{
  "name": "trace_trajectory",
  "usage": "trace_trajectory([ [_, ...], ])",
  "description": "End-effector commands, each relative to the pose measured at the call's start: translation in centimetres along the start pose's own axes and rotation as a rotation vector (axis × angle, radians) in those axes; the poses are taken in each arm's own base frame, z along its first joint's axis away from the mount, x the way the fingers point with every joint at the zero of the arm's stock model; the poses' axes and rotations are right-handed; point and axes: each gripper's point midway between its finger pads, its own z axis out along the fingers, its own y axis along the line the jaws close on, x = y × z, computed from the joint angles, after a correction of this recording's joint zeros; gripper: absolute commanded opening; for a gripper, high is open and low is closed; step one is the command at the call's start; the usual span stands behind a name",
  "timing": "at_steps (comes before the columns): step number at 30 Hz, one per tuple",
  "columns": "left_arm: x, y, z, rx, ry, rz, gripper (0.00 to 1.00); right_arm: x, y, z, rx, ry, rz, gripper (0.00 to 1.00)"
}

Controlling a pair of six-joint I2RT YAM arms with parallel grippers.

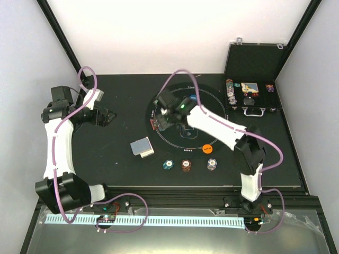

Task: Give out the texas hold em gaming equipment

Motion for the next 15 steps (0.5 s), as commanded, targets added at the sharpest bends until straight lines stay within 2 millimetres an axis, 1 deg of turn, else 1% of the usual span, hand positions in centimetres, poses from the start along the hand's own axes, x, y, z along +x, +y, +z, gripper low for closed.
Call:
trace_trajectory([
  [1, -1.2, -0.5, -1.4, -0.017, -0.041, 0.026, 0.99, 6.7, 6.7, 1.0, -0.086, 0.106, -0.106, 0.82],
  [3, -1.2, -0.4, -1.3, -0.016, -0.039, 0.021, 0.99, 9.4, 9.0, 1.3, -0.111, 0.147, -0.136, 0.82],
  [6, -1.2, -0.5, -1.4, -0.013, -0.040, 0.020, 0.99, 12.6, 11.1, 2.0, -0.132, 0.197, -0.162, 0.83],
  [9, -1.1, -0.6, -1.4, -0.009, -0.041, 0.021, 0.99, 14.8, 11.5, 2.8, -0.125, 0.237, -0.166, 0.84],
  [15, -1.2, -0.7, -1.5, -0.010, -0.043, 0.024, 0.99, 17.7, 10.8, 4.1, -0.111, 0.303, -0.175, 0.85],
])
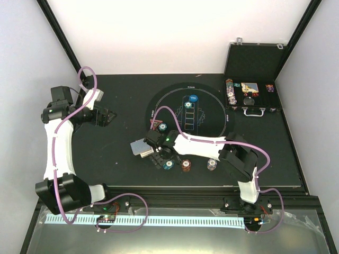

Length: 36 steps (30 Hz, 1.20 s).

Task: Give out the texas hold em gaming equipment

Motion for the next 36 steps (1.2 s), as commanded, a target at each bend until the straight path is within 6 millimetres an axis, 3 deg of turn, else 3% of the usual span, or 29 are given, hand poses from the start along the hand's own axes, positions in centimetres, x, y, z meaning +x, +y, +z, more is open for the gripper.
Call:
trace_trajectory([
  [1, -1.0, -0.4, -1.2, -0.008, -0.033, 0.017, 0.99, 0.8, 0.1, 1.4, -0.009, 0.018, 0.024, 0.85],
  [12, -1.1, -0.5, -1.3, -0.012, -0.034, 0.022, 0.99, 3.1, 0.2, 2.8, -0.035, 0.080, 0.019, 0.82],
  [21, -1.1, -0.5, -1.3, -0.011, -0.038, 0.022, 0.99, 4.2, -0.1, 2.6, -0.010, 0.100, 0.006, 0.68],
  [36, -1.1, -0.5, -1.2, -0.010, -0.036, 0.021, 0.99, 3.7, -0.2, 1.4, 0.042, 0.091, -0.019, 0.43],
])
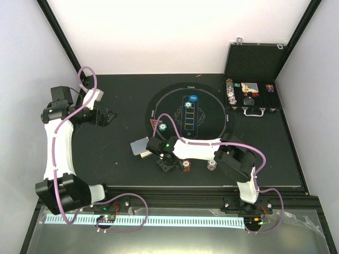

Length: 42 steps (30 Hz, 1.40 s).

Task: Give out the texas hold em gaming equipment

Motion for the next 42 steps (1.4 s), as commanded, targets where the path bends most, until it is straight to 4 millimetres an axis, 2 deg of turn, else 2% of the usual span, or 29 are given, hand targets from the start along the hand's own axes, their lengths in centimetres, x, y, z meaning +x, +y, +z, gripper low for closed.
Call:
trace_trajectory([
  [1, -1.1, -0.5, -1.2, -0.010, -0.036, 0.021, 0.99, -0.5, 0.0, -1.2, 0.017, -0.021, -0.004, 0.42],
  [7, -1.0, -0.5, -1.3, -0.011, -0.034, 0.022, 0.99, -1.2, 0.3, -2.1, 0.011, -0.037, -0.007, 0.41],
  [12, -1.0, -0.5, -1.3, -0.008, -0.034, 0.022, 0.99, -1.4, 0.4, -2.4, 0.008, -0.039, -0.015, 0.45],
  [24, -1.0, -0.6, -1.4, -0.011, -0.036, 0.026, 0.99, -0.9, 0.6, -0.9, 0.004, -0.012, -0.014, 0.49],
  [30, -1.0, -0.6, -1.4, -0.015, -0.035, 0.033, 0.99, -0.9, 0.6, -0.9, 0.004, -0.012, -0.017, 0.49],
  [34, -1.0, -0.6, -1.4, -0.014, -0.036, 0.032, 0.99, -0.5, 0.4, -0.6, 0.007, 0.003, -0.022, 0.56],
  [42, -1.1, -0.6, -1.5, -0.017, -0.036, 0.035, 0.99, -0.4, 0.5, -0.1, 0.003, 0.009, -0.022, 0.55],
])
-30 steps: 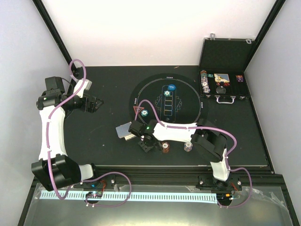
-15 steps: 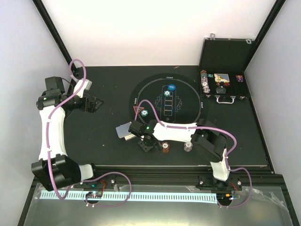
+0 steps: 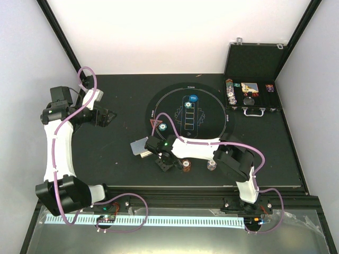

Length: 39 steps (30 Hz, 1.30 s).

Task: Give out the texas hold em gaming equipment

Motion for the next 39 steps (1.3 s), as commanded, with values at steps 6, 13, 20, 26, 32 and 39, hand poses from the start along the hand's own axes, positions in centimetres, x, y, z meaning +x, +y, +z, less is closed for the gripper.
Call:
trace_trajectory([
  [6, -0.9, -0.4, -1.2, -0.014, -0.028, 0.026, 0.99, -0.2, 0.4, 0.1, 0.000, -0.008, -0.014, 0.47],
  [13, -0.9, -0.4, -1.1, -0.009, -0.028, 0.022, 0.99, -0.8, 0.1, -1.3, 0.010, -0.036, -0.012, 0.38],
  [20, -0.9, -0.4, -1.1, -0.008, -0.025, 0.020, 0.99, -1.4, -0.4, -2.9, 0.035, -0.062, -0.014, 0.35],
  [26, -0.9, -0.4, -1.2, -0.008, -0.025, 0.023, 0.99, -2.2, -2.5, -4.9, 0.070, -0.098, 0.019, 0.31],
  [32, -1.1, -0.6, -1.4, -0.007, -0.029, 0.027, 0.99, -2.1, -9.1, -5.8, 0.120, -0.118, 0.148, 0.31],
  [39, -1.2, -0.7, -1.6, -0.008, -0.036, 0.031, 0.99, -0.5, -19.2, -4.5, 0.188, -0.110, 0.378, 0.31],
])
